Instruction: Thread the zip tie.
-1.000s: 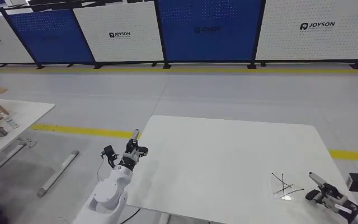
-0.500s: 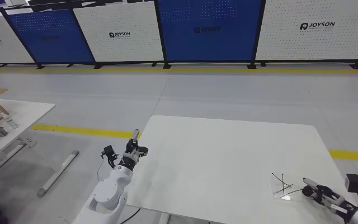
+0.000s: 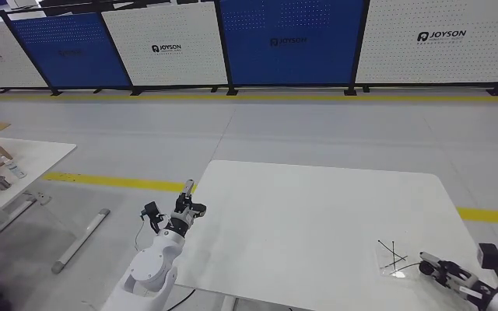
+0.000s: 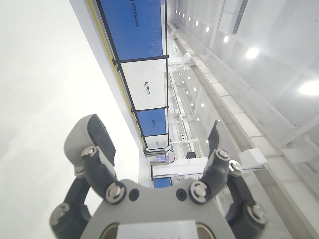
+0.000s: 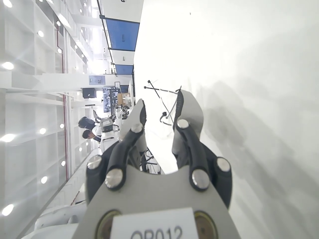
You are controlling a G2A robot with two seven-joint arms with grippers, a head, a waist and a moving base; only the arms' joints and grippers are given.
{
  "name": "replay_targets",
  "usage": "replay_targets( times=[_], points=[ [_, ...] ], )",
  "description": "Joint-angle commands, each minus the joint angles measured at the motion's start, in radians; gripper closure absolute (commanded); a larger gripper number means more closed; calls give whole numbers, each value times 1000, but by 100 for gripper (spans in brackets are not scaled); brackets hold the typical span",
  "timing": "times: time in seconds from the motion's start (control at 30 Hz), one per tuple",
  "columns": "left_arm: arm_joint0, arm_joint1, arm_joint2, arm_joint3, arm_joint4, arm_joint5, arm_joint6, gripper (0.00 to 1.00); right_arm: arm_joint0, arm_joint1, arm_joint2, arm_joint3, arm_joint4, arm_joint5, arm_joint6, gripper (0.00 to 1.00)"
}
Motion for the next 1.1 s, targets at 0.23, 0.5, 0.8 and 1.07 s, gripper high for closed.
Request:
replay_targets(
  times=[0.23,0.5,0.8,1.07],
  points=[
    [0,0,0,0,0,0,0,0,5,5,-15,3,-9,11,-8,85],
    [0,0,0,0,0,0,0,0,9,10,-24,6,-7,15,-16,100],
    [0,0,0,0,0,0,0,0,-9,14,-1,-4,64,-13,-3,100],
    [0,0,0,0,0,0,0,0,-30,7,41,3,327,0,37,100]
  ],
)
